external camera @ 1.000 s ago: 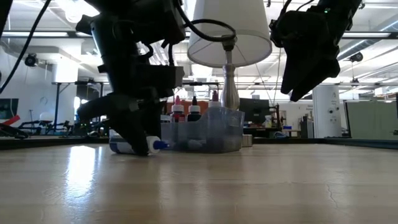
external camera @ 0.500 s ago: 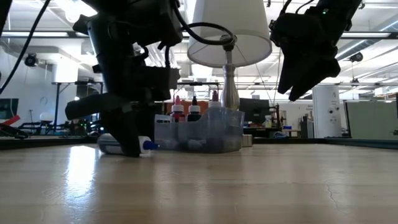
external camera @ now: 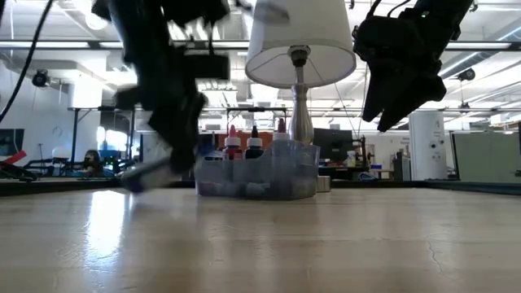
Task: Pick & Place food coloring
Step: Put the large blue food coloring into the black bin
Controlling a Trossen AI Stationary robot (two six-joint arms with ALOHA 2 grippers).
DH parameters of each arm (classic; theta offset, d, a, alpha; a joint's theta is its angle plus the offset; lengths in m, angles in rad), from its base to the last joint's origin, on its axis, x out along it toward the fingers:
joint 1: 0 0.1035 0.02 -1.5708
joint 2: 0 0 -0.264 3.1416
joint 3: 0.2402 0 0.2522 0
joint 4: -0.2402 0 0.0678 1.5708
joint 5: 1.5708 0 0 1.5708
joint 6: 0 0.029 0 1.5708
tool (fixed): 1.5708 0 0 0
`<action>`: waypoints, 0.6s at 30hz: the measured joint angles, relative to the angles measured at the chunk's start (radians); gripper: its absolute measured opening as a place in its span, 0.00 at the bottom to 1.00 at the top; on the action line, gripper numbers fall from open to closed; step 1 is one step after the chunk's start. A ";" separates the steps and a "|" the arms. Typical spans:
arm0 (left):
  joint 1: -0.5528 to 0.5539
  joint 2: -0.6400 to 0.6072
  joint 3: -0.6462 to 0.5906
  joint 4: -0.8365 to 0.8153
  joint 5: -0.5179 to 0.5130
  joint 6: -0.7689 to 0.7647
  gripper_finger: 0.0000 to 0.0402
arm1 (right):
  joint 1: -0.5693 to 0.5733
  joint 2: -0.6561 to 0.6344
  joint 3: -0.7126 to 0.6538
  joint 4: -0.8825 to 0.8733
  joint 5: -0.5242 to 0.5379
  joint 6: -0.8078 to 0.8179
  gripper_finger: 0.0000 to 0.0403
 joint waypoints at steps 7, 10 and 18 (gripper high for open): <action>-0.044 -0.245 -0.025 0.178 -0.321 -0.413 0.24 | 0.000 0.000 0.000 0.119 0.000 -0.018 0.58; -0.080 -0.315 -0.081 0.358 -0.430 -0.431 0.24 | 0.000 0.000 0.000 0.189 -0.006 -0.047 0.57; -0.109 -0.324 -0.310 0.814 -0.458 -0.555 0.24 | 0.001 0.000 0.000 0.278 -0.124 -0.154 0.57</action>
